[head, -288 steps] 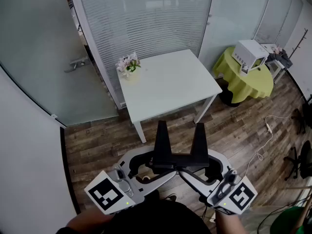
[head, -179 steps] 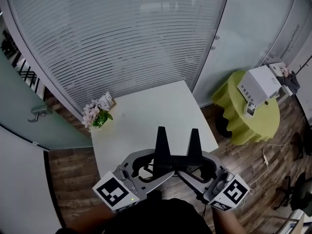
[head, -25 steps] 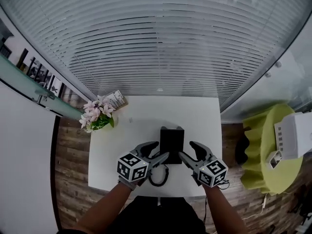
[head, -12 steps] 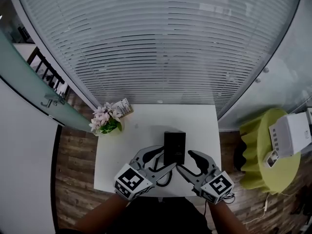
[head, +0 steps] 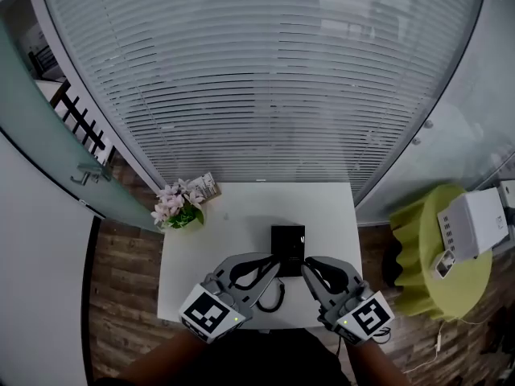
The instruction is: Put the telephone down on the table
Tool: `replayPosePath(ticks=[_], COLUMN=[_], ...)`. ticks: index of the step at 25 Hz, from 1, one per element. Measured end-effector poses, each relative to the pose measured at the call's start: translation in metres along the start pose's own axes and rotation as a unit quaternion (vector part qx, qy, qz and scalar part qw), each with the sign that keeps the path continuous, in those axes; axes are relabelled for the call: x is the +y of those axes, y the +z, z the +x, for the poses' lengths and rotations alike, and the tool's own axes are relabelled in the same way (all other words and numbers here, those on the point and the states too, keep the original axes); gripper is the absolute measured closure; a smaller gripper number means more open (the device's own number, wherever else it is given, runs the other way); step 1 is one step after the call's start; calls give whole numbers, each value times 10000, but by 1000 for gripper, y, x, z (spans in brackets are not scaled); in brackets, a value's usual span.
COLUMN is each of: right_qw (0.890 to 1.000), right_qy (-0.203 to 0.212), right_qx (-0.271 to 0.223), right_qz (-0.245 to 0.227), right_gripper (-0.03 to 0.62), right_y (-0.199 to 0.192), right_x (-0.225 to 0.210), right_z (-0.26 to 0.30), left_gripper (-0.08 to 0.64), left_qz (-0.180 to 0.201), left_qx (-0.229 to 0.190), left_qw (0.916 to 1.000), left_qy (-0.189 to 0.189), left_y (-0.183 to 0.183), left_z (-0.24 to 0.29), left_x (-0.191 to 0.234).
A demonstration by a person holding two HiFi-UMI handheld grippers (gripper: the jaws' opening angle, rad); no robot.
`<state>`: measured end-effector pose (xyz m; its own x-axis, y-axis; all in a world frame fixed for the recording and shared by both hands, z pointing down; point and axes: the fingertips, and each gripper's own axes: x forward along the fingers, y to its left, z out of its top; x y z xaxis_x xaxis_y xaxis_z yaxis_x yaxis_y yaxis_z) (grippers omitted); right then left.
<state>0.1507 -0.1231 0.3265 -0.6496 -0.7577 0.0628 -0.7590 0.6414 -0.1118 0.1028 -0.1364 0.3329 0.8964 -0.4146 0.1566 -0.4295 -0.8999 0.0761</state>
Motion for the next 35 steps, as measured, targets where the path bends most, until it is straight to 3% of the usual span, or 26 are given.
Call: replayPosePath(ticks=[9,35], right_qw=[9999,9999], right_qy=[-23,-69], right_qx=[-137,23], right_qz=[-3,-103], right_gripper=[568,569], right_y=[12,9], right_x=[7,19], right_z=[5,-6], left_gripper=[551,551], left_qz=[45,-77], left_qx=[-332,-291], left_qw=[9994,9995], left_qy=[39,40], left_y=[16,5], left_z=[-1,-9], left_x=[-6,-20])
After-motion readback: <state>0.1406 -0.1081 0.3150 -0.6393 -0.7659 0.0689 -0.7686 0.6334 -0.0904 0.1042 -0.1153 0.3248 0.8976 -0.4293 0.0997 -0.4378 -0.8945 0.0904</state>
